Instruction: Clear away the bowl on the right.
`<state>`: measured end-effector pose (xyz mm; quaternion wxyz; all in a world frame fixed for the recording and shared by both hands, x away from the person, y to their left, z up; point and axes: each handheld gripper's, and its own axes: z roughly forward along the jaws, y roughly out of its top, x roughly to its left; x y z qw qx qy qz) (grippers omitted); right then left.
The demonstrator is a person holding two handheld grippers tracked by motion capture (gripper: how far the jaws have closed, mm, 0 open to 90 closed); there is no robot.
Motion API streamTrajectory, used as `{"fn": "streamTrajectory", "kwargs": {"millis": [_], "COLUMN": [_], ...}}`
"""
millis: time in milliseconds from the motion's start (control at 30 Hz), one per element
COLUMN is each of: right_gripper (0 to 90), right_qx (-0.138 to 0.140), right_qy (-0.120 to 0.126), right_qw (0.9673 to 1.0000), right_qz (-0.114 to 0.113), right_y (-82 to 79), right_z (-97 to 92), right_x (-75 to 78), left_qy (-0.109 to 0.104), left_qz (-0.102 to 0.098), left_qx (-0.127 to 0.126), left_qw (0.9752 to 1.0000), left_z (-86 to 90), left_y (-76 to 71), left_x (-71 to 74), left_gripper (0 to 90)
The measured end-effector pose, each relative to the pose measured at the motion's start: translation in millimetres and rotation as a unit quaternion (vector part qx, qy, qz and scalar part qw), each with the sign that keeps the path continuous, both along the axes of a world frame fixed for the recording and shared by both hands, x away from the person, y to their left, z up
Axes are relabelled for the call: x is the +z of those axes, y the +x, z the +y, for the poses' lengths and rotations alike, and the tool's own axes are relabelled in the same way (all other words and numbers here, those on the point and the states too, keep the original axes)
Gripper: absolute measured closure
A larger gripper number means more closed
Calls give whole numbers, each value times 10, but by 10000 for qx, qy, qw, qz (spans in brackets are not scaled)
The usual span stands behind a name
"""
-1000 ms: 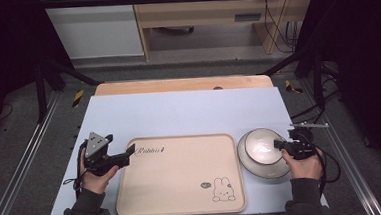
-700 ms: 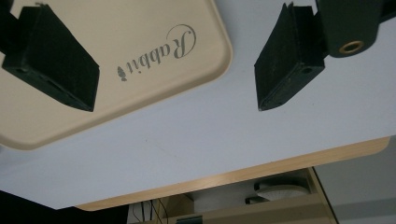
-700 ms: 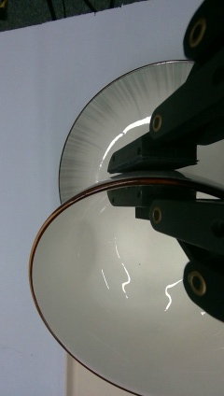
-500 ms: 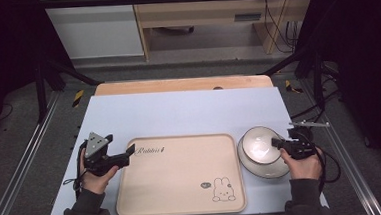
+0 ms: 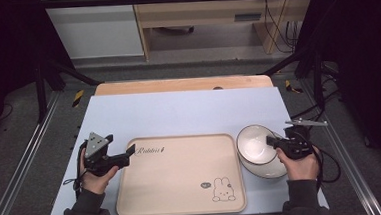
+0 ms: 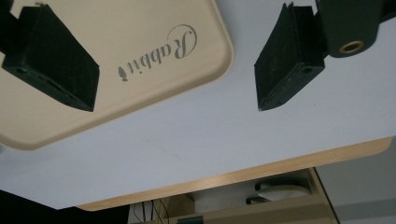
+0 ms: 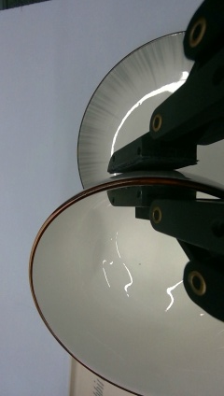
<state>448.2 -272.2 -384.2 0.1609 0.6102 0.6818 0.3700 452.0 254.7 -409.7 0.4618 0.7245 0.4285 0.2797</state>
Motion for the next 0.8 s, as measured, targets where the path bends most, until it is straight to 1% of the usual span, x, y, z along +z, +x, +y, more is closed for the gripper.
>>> {"fn": "streamTrajectory", "kwargs": {"millis": [200, 300, 500, 567, 600, 700, 800], "right_gripper": [827, 827, 827, 827, 827, 827, 826], "right_qx": [81, 199, 332, 369, 415, 480, 557], "right_qy": [29, 80, 98, 108, 86, 148, 105], "right_qw": [10000, 9997, 9993, 9992, 9990, 9987, 9983], "right_qz": [-39, -71, -132, -106, -138, -131, -159], "right_y": [-8, -6, 0, 1, 5, 13, 31], "right_z": [44, 96, 170, 206, 213, 260, 304], "right_x": [31, 49, 75, 90, 89, 101, 97], "left_qy": [-8, -2, -5, 2, 3, 8, 1], "left_qz": [-3, -6, -16, -27, -26, -21, -14], "left_qx": [-11, -28, -40, -51, -56, -60, -60], "left_qw": [10000, 10000, 10000, 10000, 10000, 10000, 10000], "left_z": [0, -4, -10, -13, -14, -13, -10], "left_y": [0, 0, -4, -5, -6, -4, -2], "left_x": [1, 0, 5, 6, 7, 5, 5], "left_gripper": [137, 137, 137, 136, 136, 134, 133]}}
